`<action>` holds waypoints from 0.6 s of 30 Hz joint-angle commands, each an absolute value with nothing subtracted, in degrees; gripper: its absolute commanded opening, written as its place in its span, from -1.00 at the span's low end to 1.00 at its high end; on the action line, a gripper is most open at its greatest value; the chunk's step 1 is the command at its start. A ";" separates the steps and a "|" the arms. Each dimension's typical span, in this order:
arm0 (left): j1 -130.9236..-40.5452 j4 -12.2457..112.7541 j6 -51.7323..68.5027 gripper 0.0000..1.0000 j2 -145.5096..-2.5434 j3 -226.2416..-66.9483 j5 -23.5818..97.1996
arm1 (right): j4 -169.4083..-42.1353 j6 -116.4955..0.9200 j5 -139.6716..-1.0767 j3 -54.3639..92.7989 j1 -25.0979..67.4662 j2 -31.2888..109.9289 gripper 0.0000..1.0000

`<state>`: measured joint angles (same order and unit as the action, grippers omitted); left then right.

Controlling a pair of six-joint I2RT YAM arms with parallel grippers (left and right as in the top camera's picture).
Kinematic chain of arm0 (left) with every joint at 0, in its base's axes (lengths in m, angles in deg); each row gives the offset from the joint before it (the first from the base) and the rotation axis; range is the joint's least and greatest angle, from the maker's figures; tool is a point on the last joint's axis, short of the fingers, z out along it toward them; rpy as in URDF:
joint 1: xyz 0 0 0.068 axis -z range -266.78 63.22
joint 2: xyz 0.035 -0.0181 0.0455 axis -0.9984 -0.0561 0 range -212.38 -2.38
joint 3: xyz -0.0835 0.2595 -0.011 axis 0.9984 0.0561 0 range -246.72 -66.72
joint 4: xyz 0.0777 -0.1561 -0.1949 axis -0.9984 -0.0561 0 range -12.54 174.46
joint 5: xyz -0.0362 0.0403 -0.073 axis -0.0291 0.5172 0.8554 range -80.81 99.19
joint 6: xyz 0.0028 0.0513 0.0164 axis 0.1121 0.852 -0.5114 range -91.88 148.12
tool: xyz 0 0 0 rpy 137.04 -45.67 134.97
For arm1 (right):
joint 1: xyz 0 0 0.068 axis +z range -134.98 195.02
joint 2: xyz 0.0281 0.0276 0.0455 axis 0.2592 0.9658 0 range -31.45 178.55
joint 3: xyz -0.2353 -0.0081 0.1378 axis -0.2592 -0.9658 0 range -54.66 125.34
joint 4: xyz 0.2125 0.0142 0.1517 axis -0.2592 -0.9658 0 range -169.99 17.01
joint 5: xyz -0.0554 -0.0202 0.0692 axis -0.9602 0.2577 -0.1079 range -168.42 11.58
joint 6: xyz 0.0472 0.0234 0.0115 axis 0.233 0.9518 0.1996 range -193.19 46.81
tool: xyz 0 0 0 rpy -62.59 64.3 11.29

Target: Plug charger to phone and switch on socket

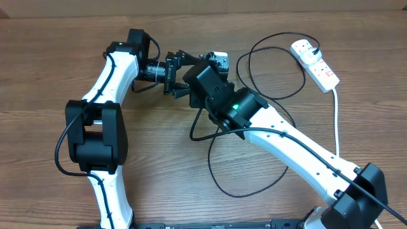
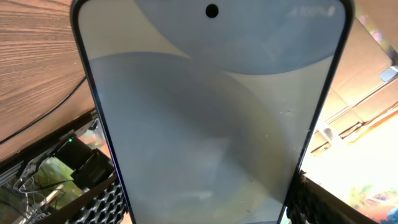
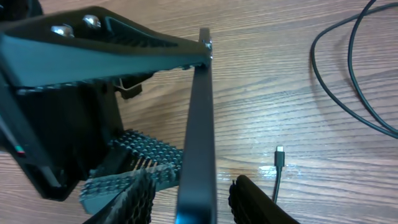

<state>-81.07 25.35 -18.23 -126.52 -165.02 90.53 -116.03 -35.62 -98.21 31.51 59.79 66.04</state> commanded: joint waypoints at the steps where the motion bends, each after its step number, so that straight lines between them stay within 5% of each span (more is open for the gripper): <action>1: -80.65 25.35 -16.85 0.47 -126.71 -166.73 92.76 | -114.72 -37.70 -99.56 31.23 59.88 66.30 -0.19; 18: -80.65 25.37 -16.87 0.49 -126.71 -166.73 92.59 | -112.91 -39.17 -100.42 31.23 59.86 66.30 -0.31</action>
<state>-81.07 25.35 -18.23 -126.52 -165.02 90.53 -113.26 -38.68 -99.65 31.47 59.79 66.13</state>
